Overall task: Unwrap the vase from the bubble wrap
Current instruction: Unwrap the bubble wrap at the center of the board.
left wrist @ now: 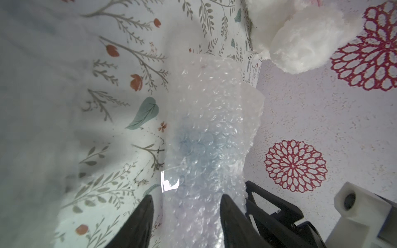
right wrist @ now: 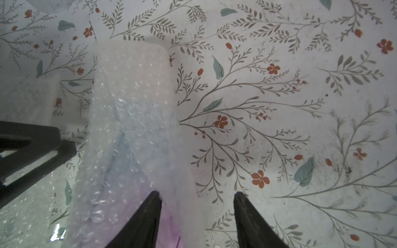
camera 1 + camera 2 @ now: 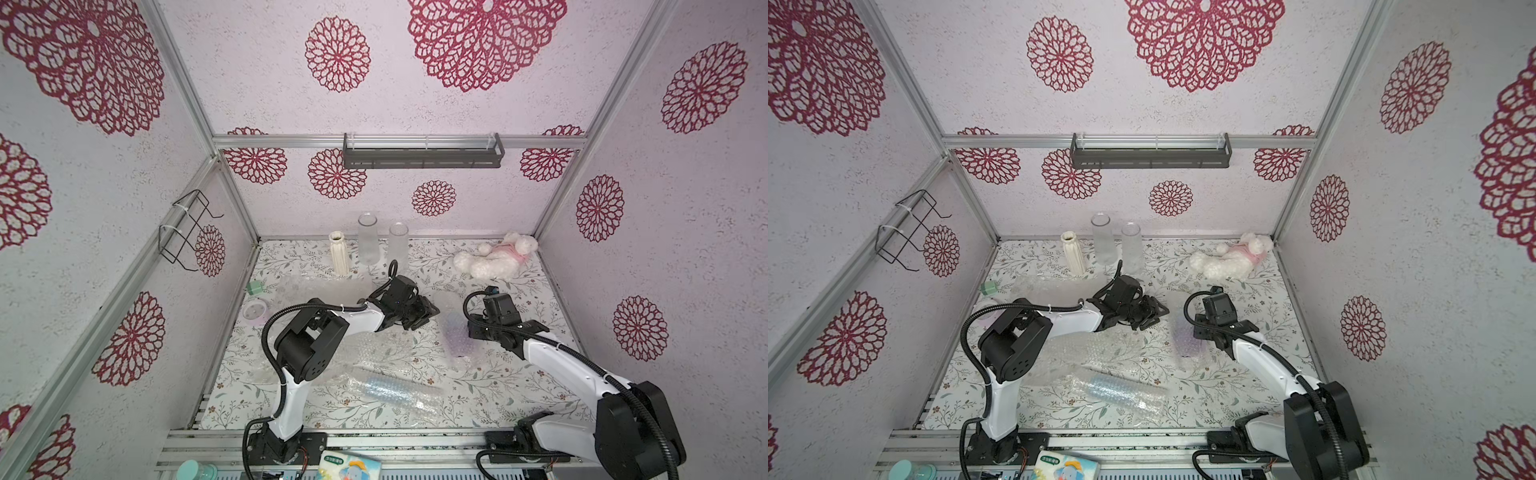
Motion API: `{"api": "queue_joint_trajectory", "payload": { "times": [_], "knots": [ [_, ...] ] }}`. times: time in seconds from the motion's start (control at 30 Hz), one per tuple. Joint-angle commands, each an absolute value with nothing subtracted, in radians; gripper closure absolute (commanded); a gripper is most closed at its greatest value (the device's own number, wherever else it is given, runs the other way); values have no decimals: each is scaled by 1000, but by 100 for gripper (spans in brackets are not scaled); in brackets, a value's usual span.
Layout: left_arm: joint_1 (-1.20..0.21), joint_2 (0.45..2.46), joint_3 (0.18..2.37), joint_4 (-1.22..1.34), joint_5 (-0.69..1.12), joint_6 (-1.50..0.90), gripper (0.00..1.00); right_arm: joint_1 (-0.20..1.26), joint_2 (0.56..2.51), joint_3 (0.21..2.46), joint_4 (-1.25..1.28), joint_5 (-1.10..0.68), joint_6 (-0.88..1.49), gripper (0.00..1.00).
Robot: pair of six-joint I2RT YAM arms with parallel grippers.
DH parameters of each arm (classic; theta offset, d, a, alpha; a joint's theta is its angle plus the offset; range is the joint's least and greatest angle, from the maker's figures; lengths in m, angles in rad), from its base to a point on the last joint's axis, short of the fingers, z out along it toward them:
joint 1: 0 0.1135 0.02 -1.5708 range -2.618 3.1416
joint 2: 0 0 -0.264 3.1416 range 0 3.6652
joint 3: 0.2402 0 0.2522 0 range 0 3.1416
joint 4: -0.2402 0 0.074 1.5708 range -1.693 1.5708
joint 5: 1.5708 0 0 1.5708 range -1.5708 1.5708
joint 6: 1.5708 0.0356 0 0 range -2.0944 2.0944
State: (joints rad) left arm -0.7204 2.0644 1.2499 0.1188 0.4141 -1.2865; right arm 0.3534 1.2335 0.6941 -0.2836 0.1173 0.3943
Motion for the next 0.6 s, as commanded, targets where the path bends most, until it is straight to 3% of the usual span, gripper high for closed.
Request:
{"api": "queue_joint_trajectory", "payload": {
  "times": [0.0, 0.57],
  "knots": [
    [-726, 2090, 1232, 156, 403, -1320, 50, 344, 1214, 692, -276, 103, 407, 43],
    [-727, 2152, 1129, 537, 380, -1481, 59, 344, 1208, 716, -270, 86, 393, 43]
  ]
}}
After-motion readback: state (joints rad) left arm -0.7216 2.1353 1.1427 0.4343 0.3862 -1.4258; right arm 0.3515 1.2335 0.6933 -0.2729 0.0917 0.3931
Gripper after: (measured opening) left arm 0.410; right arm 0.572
